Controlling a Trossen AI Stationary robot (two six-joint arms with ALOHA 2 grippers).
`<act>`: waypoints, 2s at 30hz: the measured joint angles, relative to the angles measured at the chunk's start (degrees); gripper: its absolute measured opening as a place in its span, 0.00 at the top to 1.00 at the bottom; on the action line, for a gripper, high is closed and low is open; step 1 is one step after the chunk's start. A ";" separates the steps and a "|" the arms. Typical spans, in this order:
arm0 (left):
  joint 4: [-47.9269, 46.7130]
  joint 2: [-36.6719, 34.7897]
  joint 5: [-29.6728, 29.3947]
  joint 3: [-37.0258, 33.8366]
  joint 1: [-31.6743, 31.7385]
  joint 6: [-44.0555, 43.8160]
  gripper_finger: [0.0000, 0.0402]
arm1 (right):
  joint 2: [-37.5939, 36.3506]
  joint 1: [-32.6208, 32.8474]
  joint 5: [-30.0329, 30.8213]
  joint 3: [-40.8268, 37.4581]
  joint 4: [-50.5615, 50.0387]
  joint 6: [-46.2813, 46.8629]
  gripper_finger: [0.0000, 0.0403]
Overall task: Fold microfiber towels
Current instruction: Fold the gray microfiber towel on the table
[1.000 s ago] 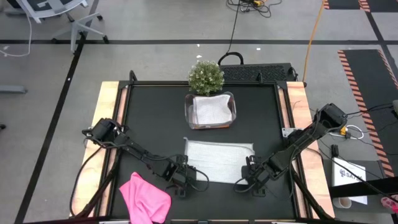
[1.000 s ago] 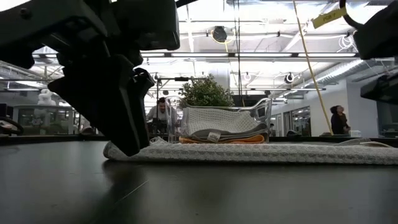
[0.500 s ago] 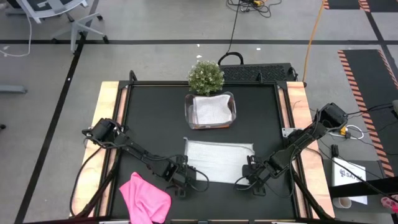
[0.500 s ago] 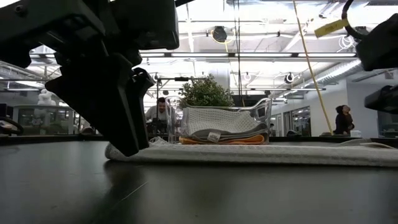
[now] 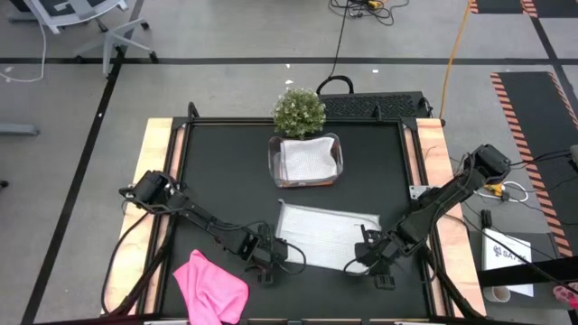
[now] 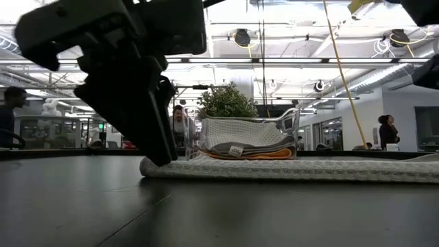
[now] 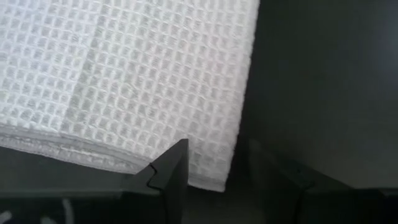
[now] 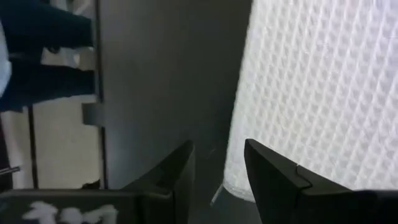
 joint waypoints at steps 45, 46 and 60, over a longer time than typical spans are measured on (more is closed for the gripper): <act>-1.15 0.00 -1.60 0.00 -1.39 3.02 0.59 | 8.32 3.21 7.85 -5.16 4.26 3.02 0.68; -1.09 0.00 -2.01 0.02 -1.31 3.04 0.59 | 8.33 3.21 7.86 -5.18 4.29 3.03 0.68; -0.30 1.97 0.23 0.17 -2.97 0.22 0.59 | 8.41 3.21 8.00 -5.25 4.26 3.04 0.68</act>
